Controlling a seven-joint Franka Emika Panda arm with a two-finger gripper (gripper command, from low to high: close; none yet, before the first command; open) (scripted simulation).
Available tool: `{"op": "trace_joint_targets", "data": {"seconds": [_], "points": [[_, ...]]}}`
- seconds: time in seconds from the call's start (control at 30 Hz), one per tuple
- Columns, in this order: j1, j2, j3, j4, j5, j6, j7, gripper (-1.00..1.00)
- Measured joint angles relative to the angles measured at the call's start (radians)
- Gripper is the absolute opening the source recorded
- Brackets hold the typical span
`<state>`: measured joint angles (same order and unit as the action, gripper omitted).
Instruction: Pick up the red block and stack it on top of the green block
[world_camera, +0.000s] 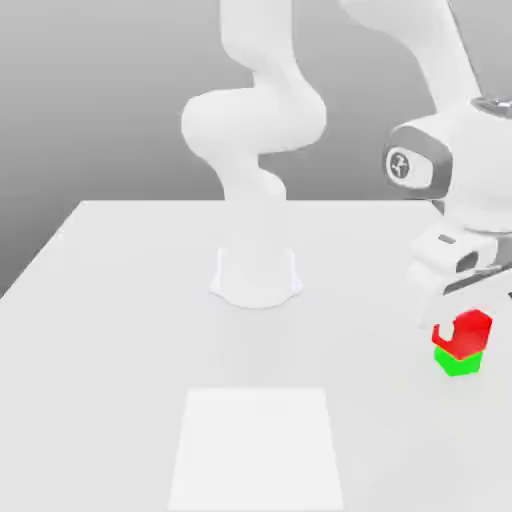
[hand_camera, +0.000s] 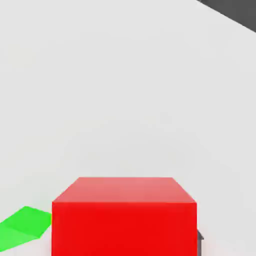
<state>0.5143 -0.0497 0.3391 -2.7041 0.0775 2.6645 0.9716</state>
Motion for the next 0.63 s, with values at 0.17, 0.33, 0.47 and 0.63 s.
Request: {"op": "trace_joint_targets", "data": {"seconds": [0.17, 0.33, 0.47, 0.63], "points": [[0.053, 0.014, 0.045, -0.031, -0.052, 0.04, 0.1, -1.0], [0.062, 0.151, 0.007, -0.026, -0.199, 0.161, 0.207, -1.0], [0.073, 0.179, -0.01, -0.025, -0.23, 0.185, 0.229, 1.0], [0.073, 0.166, -0.006, -0.025, -0.214, 0.174, 0.218, 1.0]]}}
